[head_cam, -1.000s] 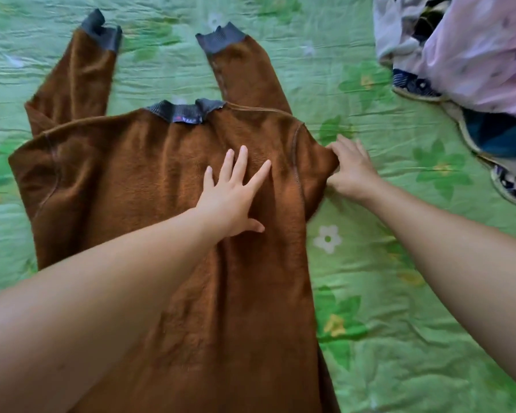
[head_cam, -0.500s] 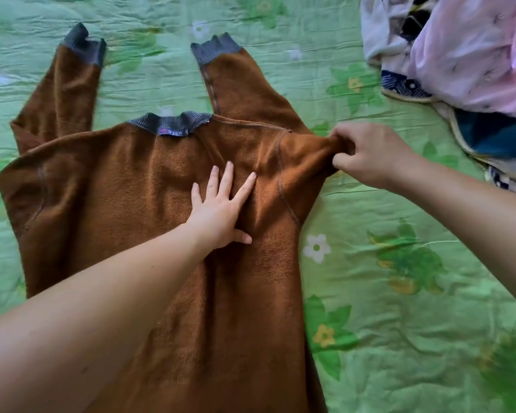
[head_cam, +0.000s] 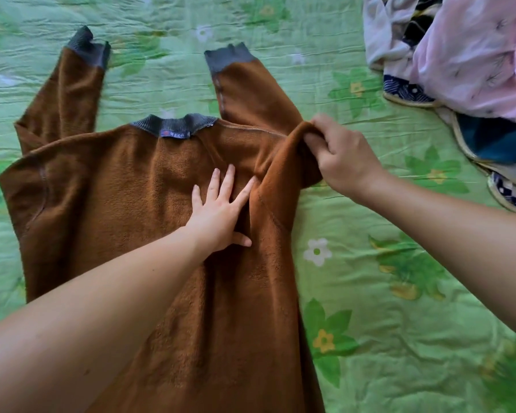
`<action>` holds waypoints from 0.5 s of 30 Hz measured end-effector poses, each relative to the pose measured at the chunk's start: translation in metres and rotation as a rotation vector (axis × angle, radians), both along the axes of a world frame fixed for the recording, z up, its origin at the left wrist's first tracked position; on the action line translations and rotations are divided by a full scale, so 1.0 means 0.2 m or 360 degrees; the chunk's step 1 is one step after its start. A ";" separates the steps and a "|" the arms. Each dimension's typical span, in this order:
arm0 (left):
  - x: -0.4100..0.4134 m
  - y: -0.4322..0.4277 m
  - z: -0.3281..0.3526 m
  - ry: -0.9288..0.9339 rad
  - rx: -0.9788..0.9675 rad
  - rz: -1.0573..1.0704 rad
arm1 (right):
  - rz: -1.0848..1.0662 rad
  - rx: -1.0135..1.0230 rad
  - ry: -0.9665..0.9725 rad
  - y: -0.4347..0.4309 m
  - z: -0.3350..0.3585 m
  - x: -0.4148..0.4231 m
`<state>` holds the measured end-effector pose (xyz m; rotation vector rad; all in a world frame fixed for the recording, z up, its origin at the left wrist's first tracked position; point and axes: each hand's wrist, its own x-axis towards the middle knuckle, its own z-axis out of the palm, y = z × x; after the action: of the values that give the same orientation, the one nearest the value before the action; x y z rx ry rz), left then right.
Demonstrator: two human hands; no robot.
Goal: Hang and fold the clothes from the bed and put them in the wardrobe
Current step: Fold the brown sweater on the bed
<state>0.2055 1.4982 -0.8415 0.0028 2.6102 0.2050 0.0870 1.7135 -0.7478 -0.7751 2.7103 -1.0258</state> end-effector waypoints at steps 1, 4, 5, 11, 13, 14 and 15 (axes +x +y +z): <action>0.00 0.00 0.00 -0.0002 0.0001 -0.0001 | 0.0083 0.0156 0.0168 0.00 0.03 -0.03; -0.01 0.00 -0.01 -0.0001 -0.0004 0.0017 | 0.0257 0.0888 0.0305 0.11 0.11 -0.21; -0.01 0.00 -0.01 -0.0002 -0.0005 0.0022 | 0.0319 0.1174 0.0139 0.16 0.14 -0.26; -0.01 0.00 -0.01 -0.0001 -0.0011 0.0027 | 0.0579 0.1871 -0.0512 0.52 0.02 -0.16; -0.02 0.01 -0.01 0.0005 -0.0027 0.0029 | 0.0734 0.2030 -0.0151 0.60 -0.07 -0.08; -0.02 0.01 -0.01 0.0005 -0.0035 0.0030 | 0.0764 0.1937 -0.0129 0.63 -0.10 -0.06; -0.02 0.01 -0.01 0.0002 -0.0039 0.0032 | 0.0710 0.1766 -0.0180 0.65 -0.10 -0.04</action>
<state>0.2024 1.5001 -0.8443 -0.0323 2.6149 0.1798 0.0800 1.8442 -0.7681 -0.9142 2.2786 0.5014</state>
